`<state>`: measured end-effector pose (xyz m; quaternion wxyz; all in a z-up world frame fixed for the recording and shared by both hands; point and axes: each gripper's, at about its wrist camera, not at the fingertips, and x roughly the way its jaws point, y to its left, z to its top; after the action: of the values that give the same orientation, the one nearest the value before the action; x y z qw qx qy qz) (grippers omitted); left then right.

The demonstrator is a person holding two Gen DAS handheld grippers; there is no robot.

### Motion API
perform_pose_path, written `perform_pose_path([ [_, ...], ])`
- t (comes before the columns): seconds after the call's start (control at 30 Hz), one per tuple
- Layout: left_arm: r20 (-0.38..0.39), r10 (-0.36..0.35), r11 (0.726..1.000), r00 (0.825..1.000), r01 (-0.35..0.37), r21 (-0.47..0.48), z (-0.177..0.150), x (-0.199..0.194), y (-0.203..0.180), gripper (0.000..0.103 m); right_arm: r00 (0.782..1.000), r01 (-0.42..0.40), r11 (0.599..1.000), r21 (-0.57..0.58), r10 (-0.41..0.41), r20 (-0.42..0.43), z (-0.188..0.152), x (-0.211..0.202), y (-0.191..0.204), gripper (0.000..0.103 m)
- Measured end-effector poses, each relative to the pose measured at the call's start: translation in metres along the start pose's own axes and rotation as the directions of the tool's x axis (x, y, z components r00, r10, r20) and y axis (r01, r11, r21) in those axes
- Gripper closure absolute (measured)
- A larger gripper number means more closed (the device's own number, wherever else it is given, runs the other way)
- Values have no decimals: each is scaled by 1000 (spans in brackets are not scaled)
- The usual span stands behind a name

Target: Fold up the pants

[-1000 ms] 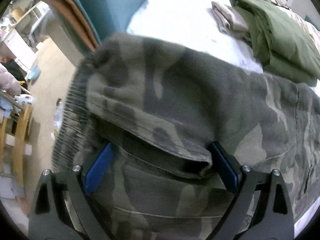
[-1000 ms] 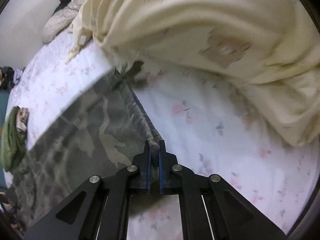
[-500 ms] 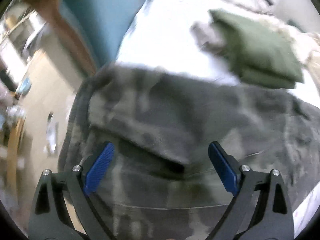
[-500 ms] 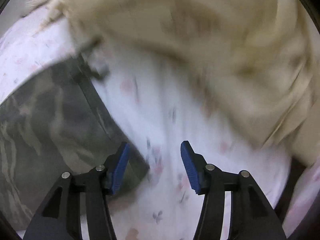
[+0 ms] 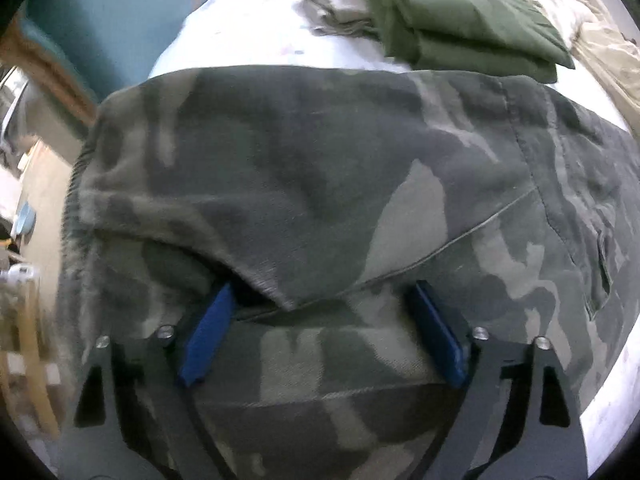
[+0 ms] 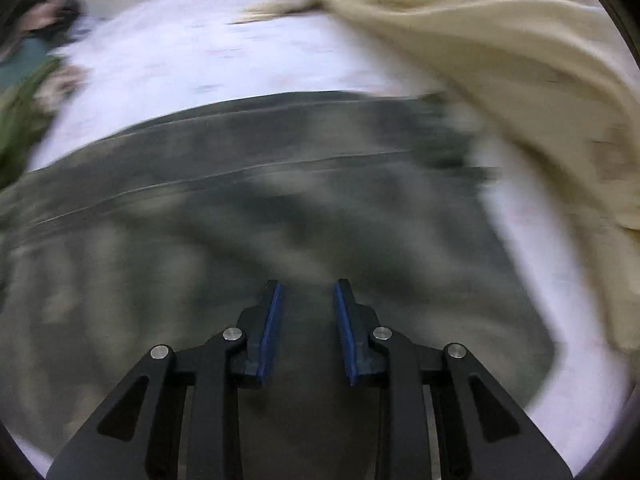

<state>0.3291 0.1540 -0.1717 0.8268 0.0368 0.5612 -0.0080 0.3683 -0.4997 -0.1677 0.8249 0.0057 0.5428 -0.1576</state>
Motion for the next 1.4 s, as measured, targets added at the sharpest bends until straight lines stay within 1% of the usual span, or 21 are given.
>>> perform_pose_path([
  [0.1,-66,61,998,996,-61,8,-10,-8,6,19,999,-8,996,91,13,-51,4,2,-24,76],
  [0.13,-105,125,992,987,-127,-11,-15,-13,16,18,998,40,995,91,-34,-61,5,-1,-25,76],
  [0.17,-133,127,989,983,-136,-62,-21,-18,32,19,995,85,992,91,-80,-63,5,-9,-27,70],
  [0.27,-124,33,980,992,-56,-191,-32,-47,64,22,998,-62,984,165,66,-16,-7,-45,-43,71],
  [0.33,-72,19,965,997,-37,-260,-39,-76,78,22,990,-143,975,171,139,33,-10,-69,-41,70],
  [0.47,48,-47,920,998,62,-388,-53,-128,95,19,946,-307,941,144,284,159,-23,-127,-15,70],
  [0.6,181,-53,861,982,137,-490,-68,-169,114,13,902,-397,909,130,359,241,-45,-184,13,39],
  [0.7,185,-47,823,982,143,-550,-66,-157,131,13,860,-485,861,154,438,262,-65,-209,21,14],
  [0.8,161,-75,779,984,158,-607,-82,-133,141,13,823,-552,819,156,506,259,-88,-229,31,14],
  [0.83,164,-108,752,981,189,-632,-89,-119,143,13,812,-570,808,148,525,256,-97,-237,36,14],
  [0.87,173,-138,695,975,220,-685,-100,-105,147,13,805,-579,803,140,536,256,-103,-239,39,14],
  [0.9,183,-168,656,969,248,-712,-107,-96,147,14,797,-589,798,127,549,252,-112,-243,45,14],
  [0.93,256,-226,576,940,341,-743,-115,-86,148,14,790,-601,789,129,562,245,-117,-240,46,14],
  [0.97,296,-238,546,925,380,-746,-119,-82,147,14,778,-620,772,139,581,241,-120,-238,46,14],
  [1.03,317,-196,554,928,371,-745,-122,-73,141,14,728,-684,701,202,636,256,-124,-231,36,14],
  [1.1,305,-196,538,932,363,-761,-126,-55,139,14,711,-702,671,238,642,287,-125,-230,27,14],
  [1.13,286,-217,506,933,358,-785,-129,-39,140,14,715,-698,673,247,633,296,-124,-229,23,14],
  [1.2,272,-217,490,938,345,-800,-128,-22,141,18,731,-681,681,268,613,300,-124,-223,17,14],
  [1.27,279,-216,502,936,351,-790,-122,-12,141,18,736,-677,673,298,611,291,-124,-215,13,14],
  [1.33,291,-229,518,929,369,-772,-114,-3,140,27,733,-680,654,332,621,278,-123,-204,11,14],
  [1.4,266,-234,549,935,353,-758,-102,6,139,30,726,-685,632,361,633,269,-121,-196,10,14],
])
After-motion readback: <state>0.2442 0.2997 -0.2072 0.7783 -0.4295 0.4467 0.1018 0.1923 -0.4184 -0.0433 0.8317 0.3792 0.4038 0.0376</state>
